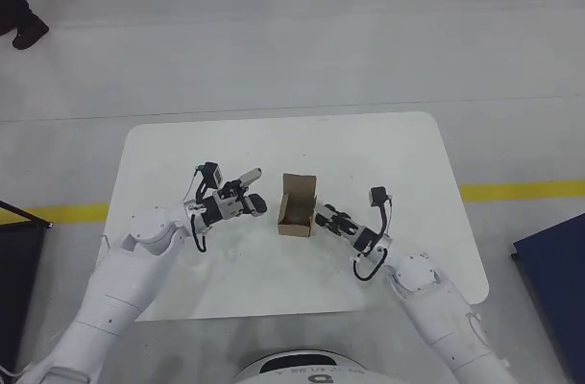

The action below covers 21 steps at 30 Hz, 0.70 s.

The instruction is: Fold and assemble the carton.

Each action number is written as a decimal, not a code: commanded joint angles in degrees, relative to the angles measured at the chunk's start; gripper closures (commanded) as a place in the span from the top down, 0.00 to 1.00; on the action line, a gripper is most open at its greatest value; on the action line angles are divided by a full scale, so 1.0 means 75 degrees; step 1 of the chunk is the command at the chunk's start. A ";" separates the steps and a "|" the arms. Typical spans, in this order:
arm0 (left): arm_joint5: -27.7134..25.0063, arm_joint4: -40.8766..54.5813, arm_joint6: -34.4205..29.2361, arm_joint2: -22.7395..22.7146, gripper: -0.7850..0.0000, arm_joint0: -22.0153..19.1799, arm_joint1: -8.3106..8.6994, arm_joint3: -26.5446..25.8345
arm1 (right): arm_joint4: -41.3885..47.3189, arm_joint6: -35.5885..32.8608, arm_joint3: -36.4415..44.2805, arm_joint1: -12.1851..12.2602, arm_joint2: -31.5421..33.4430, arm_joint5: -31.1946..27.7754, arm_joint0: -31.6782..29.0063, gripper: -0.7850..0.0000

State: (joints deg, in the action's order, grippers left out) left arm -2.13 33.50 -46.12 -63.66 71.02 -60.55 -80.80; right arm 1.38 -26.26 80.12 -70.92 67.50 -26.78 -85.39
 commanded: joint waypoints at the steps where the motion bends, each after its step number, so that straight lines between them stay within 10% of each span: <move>1: -0.0015 0.0003 -0.0024 0.0110 1.00 -0.0094 -0.0039 0.0122 | -0.0114 0.0054 -0.0061 -0.0017 -0.0091 0.0133 0.0088 0.48; 21: -0.0203 0.0004 -0.0229 0.0638 1.00 -0.0644 -0.0318 0.0832 | -0.2037 0.0347 0.0853 -0.0061 -0.0734 0.1860 0.0339 0.47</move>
State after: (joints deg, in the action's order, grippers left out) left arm -3.54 33.49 -47.73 -58.87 66.24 -62.89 -74.67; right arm -12.95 -23.62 85.84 -71.39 62.15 -14.08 -82.91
